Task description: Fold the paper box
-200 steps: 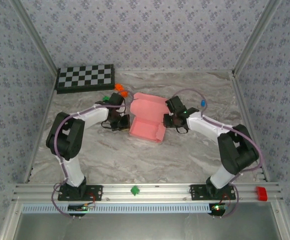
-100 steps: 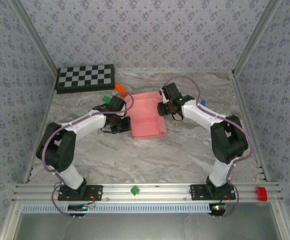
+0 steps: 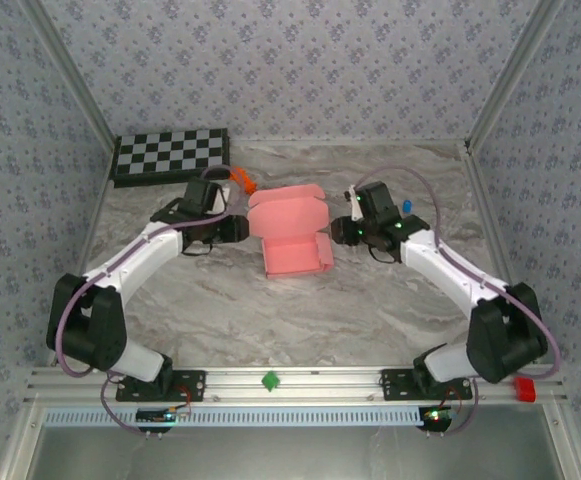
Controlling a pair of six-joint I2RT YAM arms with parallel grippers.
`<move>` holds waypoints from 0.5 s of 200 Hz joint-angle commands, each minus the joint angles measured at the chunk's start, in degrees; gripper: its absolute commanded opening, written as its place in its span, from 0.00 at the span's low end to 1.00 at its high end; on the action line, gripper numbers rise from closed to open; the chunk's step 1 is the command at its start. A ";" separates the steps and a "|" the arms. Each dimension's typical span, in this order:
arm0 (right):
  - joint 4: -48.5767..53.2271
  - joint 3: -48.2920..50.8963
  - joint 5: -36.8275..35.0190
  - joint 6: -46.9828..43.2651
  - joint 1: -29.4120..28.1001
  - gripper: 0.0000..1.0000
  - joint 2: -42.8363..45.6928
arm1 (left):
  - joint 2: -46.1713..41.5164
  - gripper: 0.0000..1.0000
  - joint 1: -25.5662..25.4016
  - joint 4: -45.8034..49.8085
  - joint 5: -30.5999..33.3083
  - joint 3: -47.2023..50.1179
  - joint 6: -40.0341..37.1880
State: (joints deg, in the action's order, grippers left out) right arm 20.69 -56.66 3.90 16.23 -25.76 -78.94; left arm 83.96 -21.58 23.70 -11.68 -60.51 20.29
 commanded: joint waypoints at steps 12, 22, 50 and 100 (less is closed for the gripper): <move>-4.67 7.31 1.12 0.90 1.23 0.49 6.28 | -0.40 0.52 4.17 -14.20 -15.24 3.23 -11.83; -3.57 8.37 2.07 1.41 1.60 0.51 7.61 | 0.28 0.54 5.45 -19.04 -21.01 4.59 -13.47; -0.62 9.26 7.27 2.99 4.38 0.52 9.03 | 4.55 0.54 8.27 -24.82 -29.60 3.86 -14.78; -2.75 13.12 10.53 4.76 5.57 0.52 12.37 | 11.87 0.52 9.72 -24.02 -31.92 -1.22 -17.53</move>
State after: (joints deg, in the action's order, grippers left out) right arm 18.90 -45.25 11.11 19.27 -20.69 -68.47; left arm 93.65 -12.34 2.70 -38.61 -57.95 5.80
